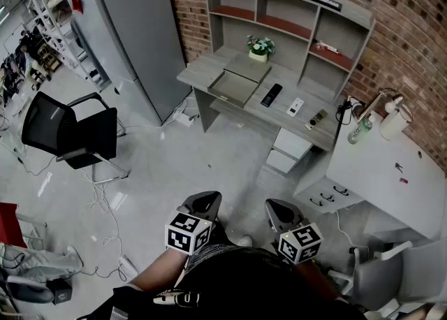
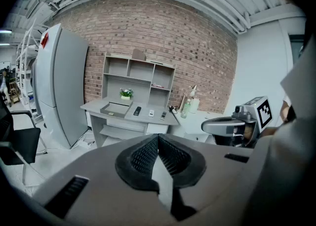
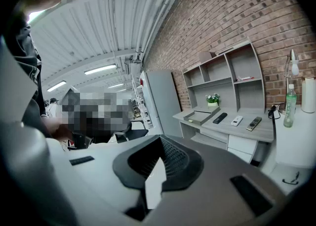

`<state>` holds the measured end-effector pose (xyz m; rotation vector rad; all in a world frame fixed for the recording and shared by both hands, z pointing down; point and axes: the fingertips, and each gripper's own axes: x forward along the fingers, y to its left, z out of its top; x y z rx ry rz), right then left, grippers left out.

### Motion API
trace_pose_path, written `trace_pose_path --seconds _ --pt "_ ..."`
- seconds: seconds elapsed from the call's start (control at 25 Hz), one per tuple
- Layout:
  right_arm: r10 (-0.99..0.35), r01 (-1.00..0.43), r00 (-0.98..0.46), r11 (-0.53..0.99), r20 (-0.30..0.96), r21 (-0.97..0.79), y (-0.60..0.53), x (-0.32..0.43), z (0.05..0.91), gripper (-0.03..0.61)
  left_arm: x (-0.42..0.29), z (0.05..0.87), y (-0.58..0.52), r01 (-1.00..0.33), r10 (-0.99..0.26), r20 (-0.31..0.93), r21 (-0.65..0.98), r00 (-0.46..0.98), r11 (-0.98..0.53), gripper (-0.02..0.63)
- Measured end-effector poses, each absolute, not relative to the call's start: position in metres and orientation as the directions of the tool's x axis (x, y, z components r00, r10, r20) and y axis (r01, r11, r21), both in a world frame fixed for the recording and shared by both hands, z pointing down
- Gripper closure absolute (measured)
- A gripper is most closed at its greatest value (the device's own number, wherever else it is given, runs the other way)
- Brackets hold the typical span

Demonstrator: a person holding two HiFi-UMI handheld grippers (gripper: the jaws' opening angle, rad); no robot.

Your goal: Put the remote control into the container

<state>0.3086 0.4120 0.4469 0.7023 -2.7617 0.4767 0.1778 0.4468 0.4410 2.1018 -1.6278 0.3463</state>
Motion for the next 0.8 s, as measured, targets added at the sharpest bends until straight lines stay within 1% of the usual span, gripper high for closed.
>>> trace_pose_path --seconds 0.36,0.56,0.8 --pt "-0.417 -0.501 -0.851 0.827 0.321 -0.255 0.406 0.307 0.45 0.572 0.176 0.44 0.442 -0.961 -0.846 0.461 0.195 0.266 -0.196 0.607" --pt "-0.386 -0.479 -0.869 0.814 0.309 -0.329 0.409 0.302 0.454 0.571 0.175 0.447 0.441 -0.96 -0.832 0.484 0.2 0.27 -0.195 0.607" --pt "-0.378 -0.486 -0.862 0.808 0.338 -0.335 0.41 0.291 0.47 0.571 0.173 0.459 0.438 -0.957 -0.81 0.515 0.212 0.281 -0.197 0.607"
